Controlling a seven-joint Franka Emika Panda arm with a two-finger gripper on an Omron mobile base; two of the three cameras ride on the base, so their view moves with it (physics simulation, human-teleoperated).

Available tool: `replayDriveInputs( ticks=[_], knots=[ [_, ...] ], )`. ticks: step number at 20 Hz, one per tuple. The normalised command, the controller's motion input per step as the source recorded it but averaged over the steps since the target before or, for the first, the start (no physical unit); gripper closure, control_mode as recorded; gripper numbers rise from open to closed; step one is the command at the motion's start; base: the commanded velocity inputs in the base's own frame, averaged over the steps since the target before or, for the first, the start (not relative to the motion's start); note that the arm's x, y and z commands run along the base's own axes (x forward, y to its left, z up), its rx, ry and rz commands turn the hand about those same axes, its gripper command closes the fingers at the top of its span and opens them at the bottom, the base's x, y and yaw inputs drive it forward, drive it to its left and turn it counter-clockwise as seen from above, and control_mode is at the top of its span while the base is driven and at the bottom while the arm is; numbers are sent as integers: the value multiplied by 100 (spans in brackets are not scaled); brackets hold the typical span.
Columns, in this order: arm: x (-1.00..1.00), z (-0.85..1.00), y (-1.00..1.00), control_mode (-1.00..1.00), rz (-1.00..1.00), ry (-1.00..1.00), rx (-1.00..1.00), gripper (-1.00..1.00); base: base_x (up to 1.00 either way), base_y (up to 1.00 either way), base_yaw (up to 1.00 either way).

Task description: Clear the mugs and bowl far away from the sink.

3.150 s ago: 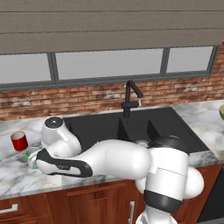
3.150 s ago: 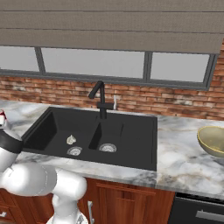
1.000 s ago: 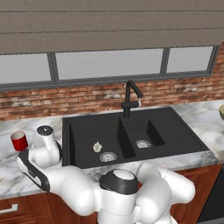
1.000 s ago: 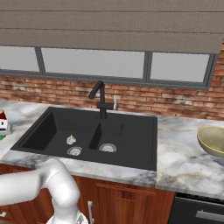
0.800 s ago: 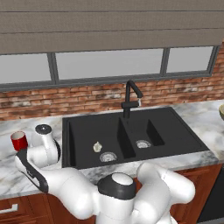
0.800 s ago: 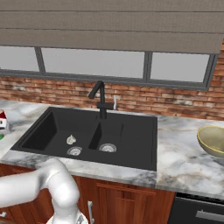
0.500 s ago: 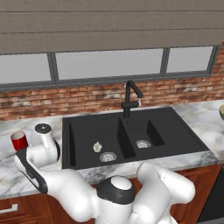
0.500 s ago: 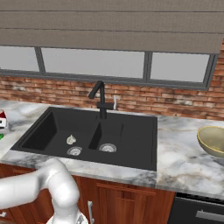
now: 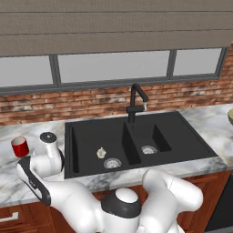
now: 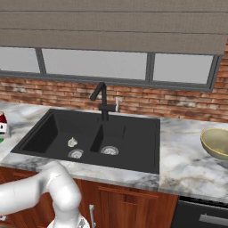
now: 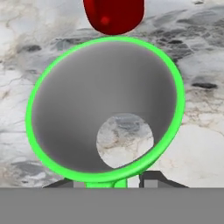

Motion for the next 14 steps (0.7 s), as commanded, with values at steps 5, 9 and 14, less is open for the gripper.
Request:
replayDriveInputs(
  ticks=[5,9,14],
  knots=[
    [-34,-73,-23,-100,0,3,13,100,0,0,0],
    [-21,-31,-7,-100,0,2,17,100,0,0,0],
    [-20,61,1,-100,-4,2,8,100,0,0,0]
  ],
)
